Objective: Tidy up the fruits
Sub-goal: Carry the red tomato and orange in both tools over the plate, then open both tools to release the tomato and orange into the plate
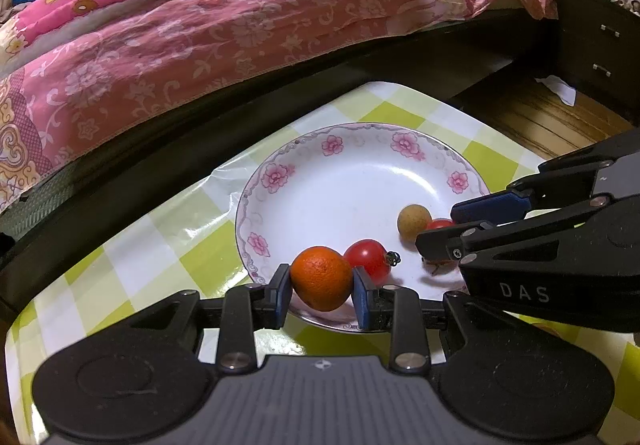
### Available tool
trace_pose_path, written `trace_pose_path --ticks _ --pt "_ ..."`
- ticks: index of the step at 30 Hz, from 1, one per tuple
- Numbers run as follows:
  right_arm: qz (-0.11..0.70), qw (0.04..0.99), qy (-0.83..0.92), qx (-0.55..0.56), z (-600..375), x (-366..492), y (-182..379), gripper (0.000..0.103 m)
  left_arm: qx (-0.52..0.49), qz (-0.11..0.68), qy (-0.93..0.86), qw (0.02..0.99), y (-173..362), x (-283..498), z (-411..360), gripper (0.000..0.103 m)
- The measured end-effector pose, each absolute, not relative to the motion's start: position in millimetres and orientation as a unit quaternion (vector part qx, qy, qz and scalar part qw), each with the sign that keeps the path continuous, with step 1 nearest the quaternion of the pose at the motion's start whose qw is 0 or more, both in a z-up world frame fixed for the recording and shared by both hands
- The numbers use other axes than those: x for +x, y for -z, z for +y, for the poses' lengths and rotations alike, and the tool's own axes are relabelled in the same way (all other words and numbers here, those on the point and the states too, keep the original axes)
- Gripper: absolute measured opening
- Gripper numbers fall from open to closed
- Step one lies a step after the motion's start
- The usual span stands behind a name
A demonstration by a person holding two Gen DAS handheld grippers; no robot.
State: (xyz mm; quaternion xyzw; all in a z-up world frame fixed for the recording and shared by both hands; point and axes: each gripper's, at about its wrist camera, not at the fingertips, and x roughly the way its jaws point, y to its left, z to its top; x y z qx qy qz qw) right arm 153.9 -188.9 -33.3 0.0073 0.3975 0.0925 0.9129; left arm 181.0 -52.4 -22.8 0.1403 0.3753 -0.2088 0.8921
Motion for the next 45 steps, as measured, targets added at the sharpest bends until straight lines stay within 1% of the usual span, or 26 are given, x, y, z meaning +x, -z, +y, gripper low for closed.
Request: trace_pose_path --ticks 17,26,45 --pt "0.391 0.916 -0.087 0.005 -189 152 32 0.03 0.142 0.369 0.208 0.895 21 181 -52 0.04" --pt "0.389 0.917 -0.084 0.008 -190 151 31 0.031 0.145 0.367 0.207 0.895 21 180 -53 0.042" --pt "0.376 0.923 -0.084 0.013 -198 142 21 0.033 0.132 0.353 0.216 0.901 8 167 -49 0.044"
